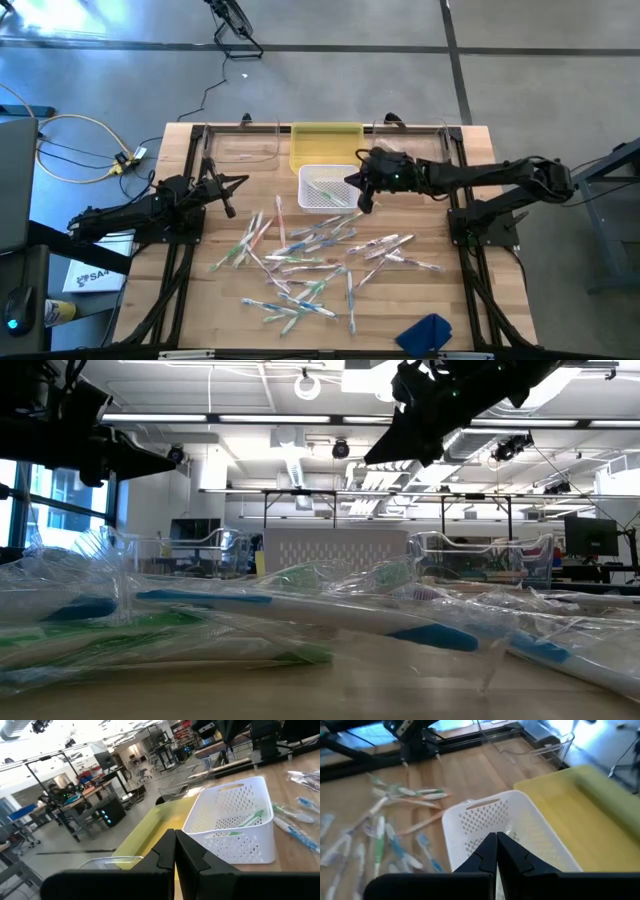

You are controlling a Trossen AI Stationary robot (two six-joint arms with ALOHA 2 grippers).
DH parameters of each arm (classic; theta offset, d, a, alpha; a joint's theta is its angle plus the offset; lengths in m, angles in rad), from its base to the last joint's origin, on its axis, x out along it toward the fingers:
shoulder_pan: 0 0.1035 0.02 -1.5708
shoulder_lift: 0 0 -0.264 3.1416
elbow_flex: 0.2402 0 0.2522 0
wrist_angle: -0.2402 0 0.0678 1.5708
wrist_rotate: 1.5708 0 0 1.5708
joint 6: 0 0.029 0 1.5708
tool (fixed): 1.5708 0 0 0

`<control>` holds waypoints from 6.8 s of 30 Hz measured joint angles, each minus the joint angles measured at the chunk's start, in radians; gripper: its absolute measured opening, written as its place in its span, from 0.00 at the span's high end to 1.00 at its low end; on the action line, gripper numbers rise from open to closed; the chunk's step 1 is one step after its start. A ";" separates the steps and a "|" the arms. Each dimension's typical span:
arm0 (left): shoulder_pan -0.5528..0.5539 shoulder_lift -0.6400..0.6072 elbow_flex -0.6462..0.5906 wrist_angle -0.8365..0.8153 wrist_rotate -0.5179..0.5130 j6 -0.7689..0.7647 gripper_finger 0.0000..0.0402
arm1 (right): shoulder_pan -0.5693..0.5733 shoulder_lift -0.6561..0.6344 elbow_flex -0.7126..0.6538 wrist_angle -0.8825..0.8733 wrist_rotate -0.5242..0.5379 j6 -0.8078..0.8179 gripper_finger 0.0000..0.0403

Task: Pick & Place Toothbrushes
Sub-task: Put the purple toothbrush into the yellow bin

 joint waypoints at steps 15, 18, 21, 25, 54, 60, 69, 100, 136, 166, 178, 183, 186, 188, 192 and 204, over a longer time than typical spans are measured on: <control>0.000 0.000 0.000 -0.002 -0.002 -0.001 1.00 | 0.187 -0.058 0.000 0.032 0.470 -0.119 1.00; 0.000 0.000 0.000 -0.002 -0.003 -0.001 1.00 | 0.246 -0.101 0.000 -0.138 0.481 0.047 1.00; 0.000 0.000 0.000 -0.002 -0.004 -0.001 1.00 | 0.297 -0.145 0.000 -0.306 0.443 0.228 1.00; 0.000 0.000 0.000 -0.002 -0.004 -0.001 1.00 | 0.343 -0.185 0.000 -0.490 0.274 0.459 1.00; 0.000 0.000 0.001 -0.002 -0.003 0.059 1.00 | 0.678 -0.090 0.000 -0.936 -0.133 0.870 1.00; 0.000 0.000 0.001 -0.002 -0.003 0.059 1.00 | 0.696 -0.037 0.000 -0.961 -0.105 0.966 1.00; 0.000 0.000 0.001 -0.003 -0.002 0.059 1.00 | 0.684 0.063 0.000 -1.049 -0.184 0.995 0.92; 0.000 0.000 0.001 -0.003 -0.002 0.059 1.00 | 0.658 0.122 -0.183 -0.773 -0.175 0.822 0.52; 0.000 0.000 0.002 -0.009 -0.003 0.059 1.00 | 0.659 0.117 -0.205 -0.746 -0.150 0.840 0.97; 0.000 0.000 0.018 -0.011 0.028 -0.065 1.00 | 0.529 -0.151 -0.069 -0.644 0.198 0.570 0.98; 0.000 0.051 0.116 -0.003 0.139 -0.115 1.00 | 0.314 -0.151 -0.069 -0.260 0.246 0.119 0.99; 0.001 0.166 0.182 -0.002 0.139 -0.157 1.00 | 0.253 -0.151 -0.069 -0.131 0.246 -0.008 0.99; 0.001 0.265 0.231 -0.003 0.139 -0.177 1.00 | 0.222 -0.143 -0.069 -0.066 0.246 -0.072 0.99; 0.001 0.343 0.268 0.000 0.136 -0.177 1.00 | 0.202 -0.131 -0.069 -0.027 0.246 -0.106 0.99; 0.001 0.493 0.343 0.000 0.085 -0.173 1.00 | 0.166 -0.088 -0.069 0.059 0.246 -0.162 0.99; 0.218 0.829 0.520 0.209 0.494 -0.143 1.00 | 0.120 0.059 -0.069 0.305 0.243 -0.236 0.99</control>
